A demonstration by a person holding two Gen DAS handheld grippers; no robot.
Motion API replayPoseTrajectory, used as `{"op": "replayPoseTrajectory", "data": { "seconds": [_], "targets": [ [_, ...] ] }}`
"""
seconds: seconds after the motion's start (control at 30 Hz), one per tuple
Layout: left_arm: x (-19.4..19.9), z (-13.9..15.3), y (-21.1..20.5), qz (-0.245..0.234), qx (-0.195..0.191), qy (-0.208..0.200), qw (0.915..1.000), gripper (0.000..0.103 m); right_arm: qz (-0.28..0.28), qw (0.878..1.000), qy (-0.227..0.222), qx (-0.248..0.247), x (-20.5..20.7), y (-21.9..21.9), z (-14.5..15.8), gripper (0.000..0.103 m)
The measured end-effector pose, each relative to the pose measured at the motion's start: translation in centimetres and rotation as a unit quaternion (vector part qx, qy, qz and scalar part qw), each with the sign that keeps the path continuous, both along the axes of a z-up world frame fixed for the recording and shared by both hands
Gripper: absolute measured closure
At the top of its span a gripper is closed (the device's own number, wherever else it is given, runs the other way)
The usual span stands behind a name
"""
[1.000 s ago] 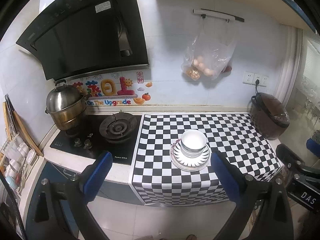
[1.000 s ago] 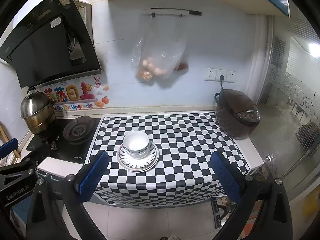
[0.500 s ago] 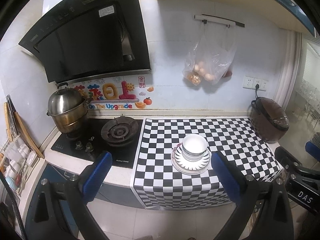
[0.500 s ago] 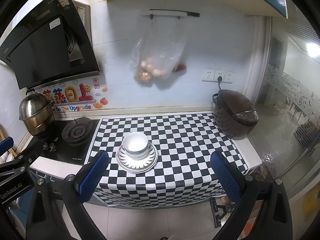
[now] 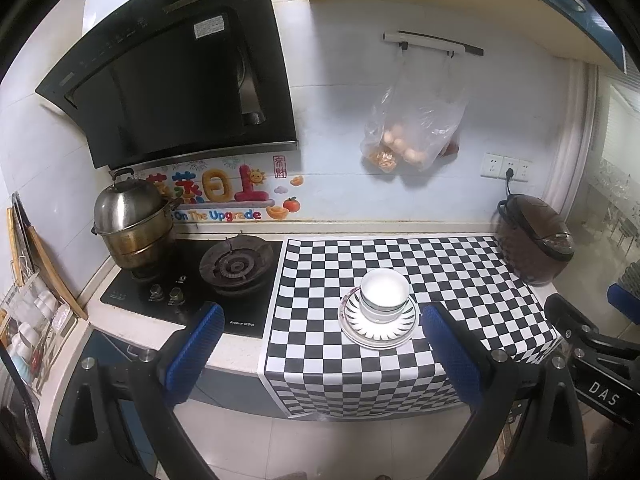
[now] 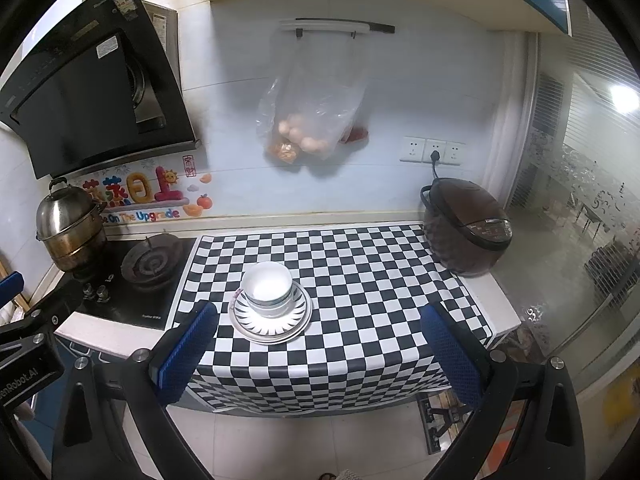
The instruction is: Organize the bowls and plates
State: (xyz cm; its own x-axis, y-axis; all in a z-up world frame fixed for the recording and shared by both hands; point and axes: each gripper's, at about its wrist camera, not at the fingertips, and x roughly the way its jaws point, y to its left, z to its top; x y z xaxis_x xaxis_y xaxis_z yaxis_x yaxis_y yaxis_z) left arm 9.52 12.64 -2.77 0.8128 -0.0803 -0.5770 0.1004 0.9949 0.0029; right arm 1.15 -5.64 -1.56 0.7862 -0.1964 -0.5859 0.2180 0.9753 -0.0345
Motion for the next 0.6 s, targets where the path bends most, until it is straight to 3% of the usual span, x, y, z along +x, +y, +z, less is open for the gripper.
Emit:
{"op": "replayPoseTrajectory", "data": {
  "seconds": [0.6],
  "targets": [
    [-0.04, 0.32, -0.59, -0.002, 0.003, -0.002, 1.0, 0.001, -0.006, 1.0, -0.005, 0.001, -0.47, -0.33, 0.24, 0.0]
  ]
}}
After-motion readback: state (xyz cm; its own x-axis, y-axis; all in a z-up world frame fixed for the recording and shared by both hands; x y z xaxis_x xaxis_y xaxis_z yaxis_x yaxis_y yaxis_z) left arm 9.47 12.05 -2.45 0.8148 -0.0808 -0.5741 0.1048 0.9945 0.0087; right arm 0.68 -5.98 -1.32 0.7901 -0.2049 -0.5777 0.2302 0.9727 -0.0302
